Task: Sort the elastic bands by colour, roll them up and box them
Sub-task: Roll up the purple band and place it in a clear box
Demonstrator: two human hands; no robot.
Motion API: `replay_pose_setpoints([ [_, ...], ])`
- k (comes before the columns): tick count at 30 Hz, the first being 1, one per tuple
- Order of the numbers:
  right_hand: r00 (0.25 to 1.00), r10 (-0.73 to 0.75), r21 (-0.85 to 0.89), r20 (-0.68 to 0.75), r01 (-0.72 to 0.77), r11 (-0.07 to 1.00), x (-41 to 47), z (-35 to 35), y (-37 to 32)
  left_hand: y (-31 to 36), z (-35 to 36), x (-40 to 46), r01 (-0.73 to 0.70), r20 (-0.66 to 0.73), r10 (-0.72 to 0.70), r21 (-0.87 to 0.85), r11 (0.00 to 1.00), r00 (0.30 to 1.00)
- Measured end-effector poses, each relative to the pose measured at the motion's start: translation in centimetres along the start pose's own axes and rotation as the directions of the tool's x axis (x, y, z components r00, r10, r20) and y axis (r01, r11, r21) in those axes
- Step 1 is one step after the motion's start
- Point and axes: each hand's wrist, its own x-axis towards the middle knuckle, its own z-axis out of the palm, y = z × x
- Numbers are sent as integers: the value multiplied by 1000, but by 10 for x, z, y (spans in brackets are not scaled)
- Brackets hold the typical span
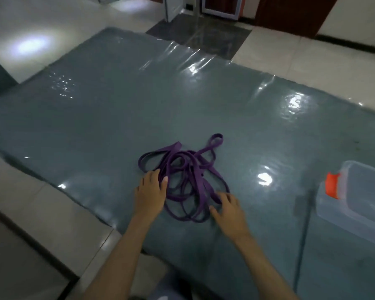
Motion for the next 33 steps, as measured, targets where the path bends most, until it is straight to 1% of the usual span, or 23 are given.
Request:
replay_pose_setpoints([
  [2, 995, 98, 1, 1, -98, 995, 15, 13, -12, -6, 0, 30, 2, 35, -1, -14, 1000, 999],
  [6, 978, 206, 8, 31, -207, 978, 41, 32, -31, -14, 10, 75, -80, 244, 55, 95, 992, 968],
  [9, 958, 281, 4, 54, -282, 959, 57, 45, -44, -15, 16, 94, -89, 335, 44, 120, 989, 941],
  [11, 930, 360, -4, 72, -361, 933, 68, 53, -53, -15, 22, 103, -27, 353, -8, 93, 995, 936],
  [13, 901, 431, -72, 50, -427, 901, 77, 62, -64, -18, 26, 111, 24, 363, -42, 54, 998, 931],
  [16, 899, 439, -164, -1, -433, 886, 86, 75, -73, -20, 29, 116, 40, 321, -9, -93, 995, 947],
  [18, 900, 436, -159, -2, -431, 888, 89, 79, -76, -22, 29, 115, 11, 292, 30, -136, 991, 956],
  [22, 911, 412, -1, 29, -412, 911, 89, 75, -74, -30, 33, 110, 43, 296, 48, -291, 956, 954],
  [23, 914, 403, 55, 34, -405, 913, 88, 74, -72, -32, 33, 108, 41, 296, 61, -329, 944, 953],
  [25, 918, 397, 220, 12, -390, 894, 84, 70, -68, -35, 33, 103, 25, 286, 94, -386, 922, 954],
  [27, 913, 405, 384, -50, -357, 851, 78, 64, -64, -35, 30, 97, 12, 275, 125, -446, 895, 953],
  [28, 911, 406, 436, -71, -338, 834, 75, 59, -62, -33, 29, 93, 12, 272, 134, -475, 880, 953],
  [30, 916, 397, 543, -60, -304, 783, 69, 49, -59, -27, 24, 84, 43, 283, 132, -537, 843, 950],
  [33, 926, 377, 734, -32, -234, 637, 59, 34, -58, -12, 15, 67, 68, 290, 147, -616, 785, 946],
])
